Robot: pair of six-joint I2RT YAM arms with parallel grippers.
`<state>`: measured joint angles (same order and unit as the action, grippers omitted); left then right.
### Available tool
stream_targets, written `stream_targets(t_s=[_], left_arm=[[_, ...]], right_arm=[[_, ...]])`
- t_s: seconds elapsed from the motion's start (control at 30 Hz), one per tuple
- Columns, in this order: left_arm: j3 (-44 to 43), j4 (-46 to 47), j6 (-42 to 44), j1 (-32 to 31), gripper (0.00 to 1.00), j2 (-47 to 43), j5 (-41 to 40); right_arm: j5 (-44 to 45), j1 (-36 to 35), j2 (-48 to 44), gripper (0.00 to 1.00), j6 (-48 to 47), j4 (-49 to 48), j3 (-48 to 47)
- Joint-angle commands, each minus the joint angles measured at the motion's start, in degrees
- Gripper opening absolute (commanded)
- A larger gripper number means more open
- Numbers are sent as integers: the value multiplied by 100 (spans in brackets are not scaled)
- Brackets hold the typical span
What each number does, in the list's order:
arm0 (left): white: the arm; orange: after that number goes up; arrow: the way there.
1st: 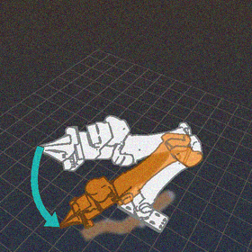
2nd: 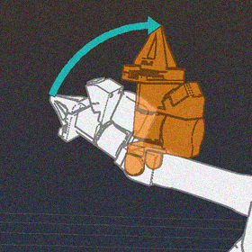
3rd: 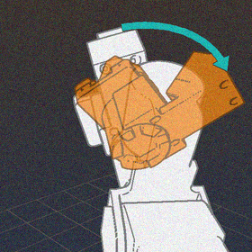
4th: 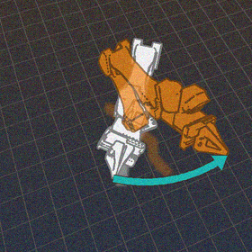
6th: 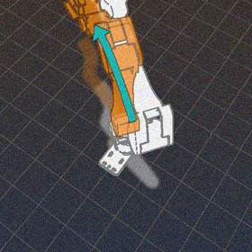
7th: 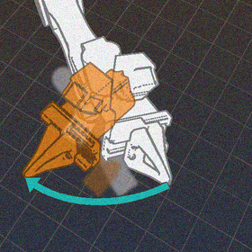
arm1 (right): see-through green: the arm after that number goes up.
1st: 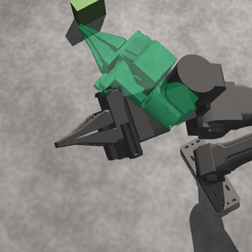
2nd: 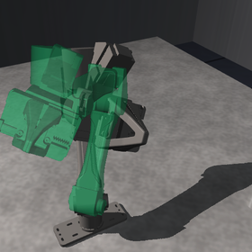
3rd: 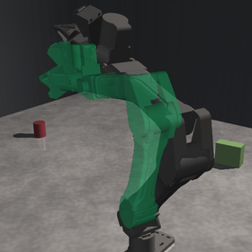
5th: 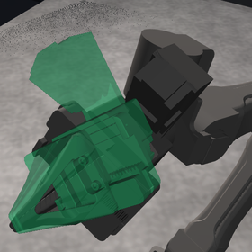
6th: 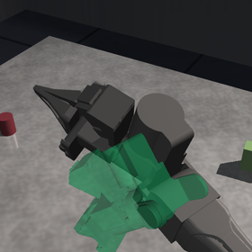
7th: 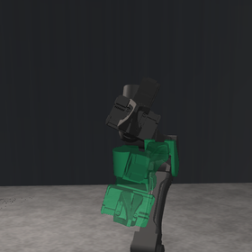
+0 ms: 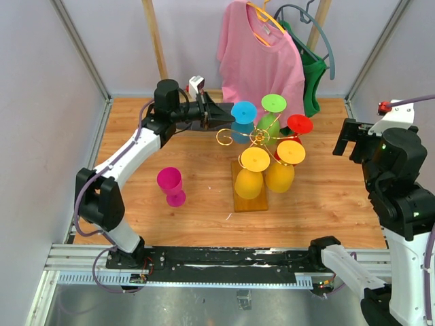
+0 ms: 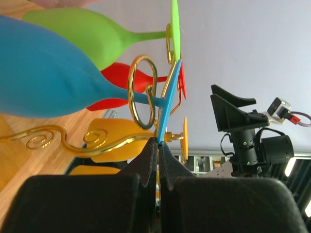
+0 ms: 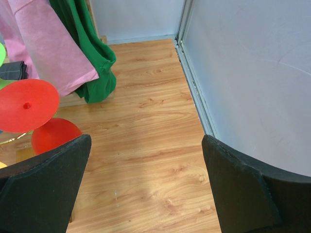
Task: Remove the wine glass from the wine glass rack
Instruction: Pick up the wine glass from the wine rack.
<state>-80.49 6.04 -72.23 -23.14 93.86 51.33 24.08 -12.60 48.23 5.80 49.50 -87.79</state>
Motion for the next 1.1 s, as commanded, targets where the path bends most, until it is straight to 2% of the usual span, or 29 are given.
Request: stream_targets(t_s=[0.0,0.4,1.07], left_arm=[[229,-20,25,-42,0,-420,157],[379,20,4,10,0,-668,247],[956,2,46,872,0,-1395,565]], right_arm=[[54,63,23,99,66,-121,43],[-13,58,138,99,57,-238,61],[-278,64,291,99,105,-344,73]])
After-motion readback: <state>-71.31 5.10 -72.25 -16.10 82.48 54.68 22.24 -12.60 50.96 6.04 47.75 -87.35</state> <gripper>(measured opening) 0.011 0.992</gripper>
